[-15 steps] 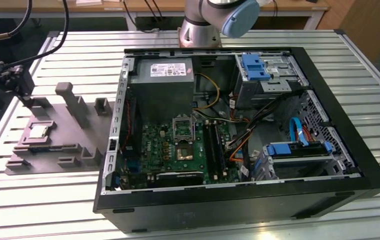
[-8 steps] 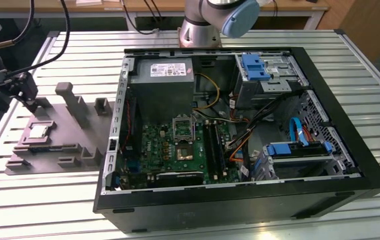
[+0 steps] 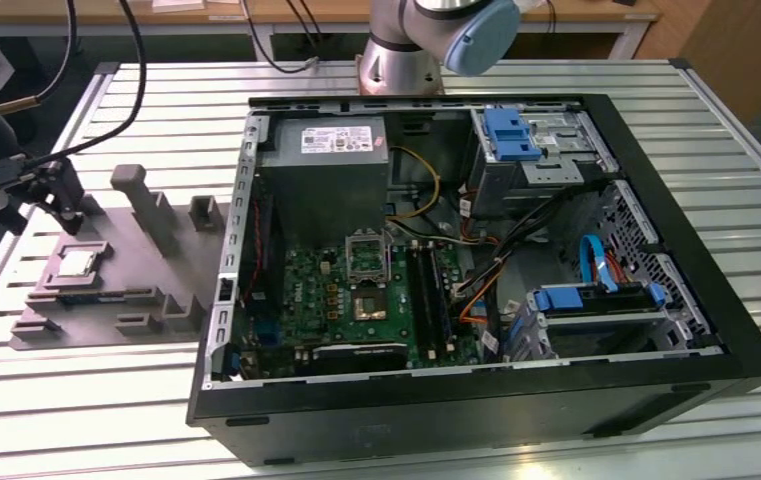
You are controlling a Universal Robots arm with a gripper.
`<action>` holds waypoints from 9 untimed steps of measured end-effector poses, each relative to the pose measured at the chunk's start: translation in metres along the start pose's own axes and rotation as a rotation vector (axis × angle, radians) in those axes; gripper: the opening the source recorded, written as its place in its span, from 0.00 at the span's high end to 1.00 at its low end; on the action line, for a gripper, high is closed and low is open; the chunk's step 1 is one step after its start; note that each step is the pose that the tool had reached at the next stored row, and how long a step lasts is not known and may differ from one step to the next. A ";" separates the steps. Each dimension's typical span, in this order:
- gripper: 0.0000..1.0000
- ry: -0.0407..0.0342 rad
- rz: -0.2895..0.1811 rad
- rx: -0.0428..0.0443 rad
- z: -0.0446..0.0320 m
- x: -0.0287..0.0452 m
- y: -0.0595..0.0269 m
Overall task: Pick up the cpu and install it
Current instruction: 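Pick up the cpu and move it towards the insertion slot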
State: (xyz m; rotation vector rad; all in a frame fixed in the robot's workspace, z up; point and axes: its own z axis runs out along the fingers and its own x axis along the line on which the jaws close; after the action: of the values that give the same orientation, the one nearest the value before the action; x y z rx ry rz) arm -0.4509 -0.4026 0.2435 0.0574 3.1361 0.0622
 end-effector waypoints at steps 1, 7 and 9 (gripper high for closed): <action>0.35 0.0000 0.000 0.0000 0.0005 0.0000 0.0000; 0.35 0.0000 0.000 0.0001 0.0014 0.0000 -0.0001; 0.35 0.0000 0.000 0.0000 0.0015 -0.0001 -0.0001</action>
State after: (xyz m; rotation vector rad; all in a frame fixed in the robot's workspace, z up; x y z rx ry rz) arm -0.4509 -0.4027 0.2420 0.0572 3.1360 0.0621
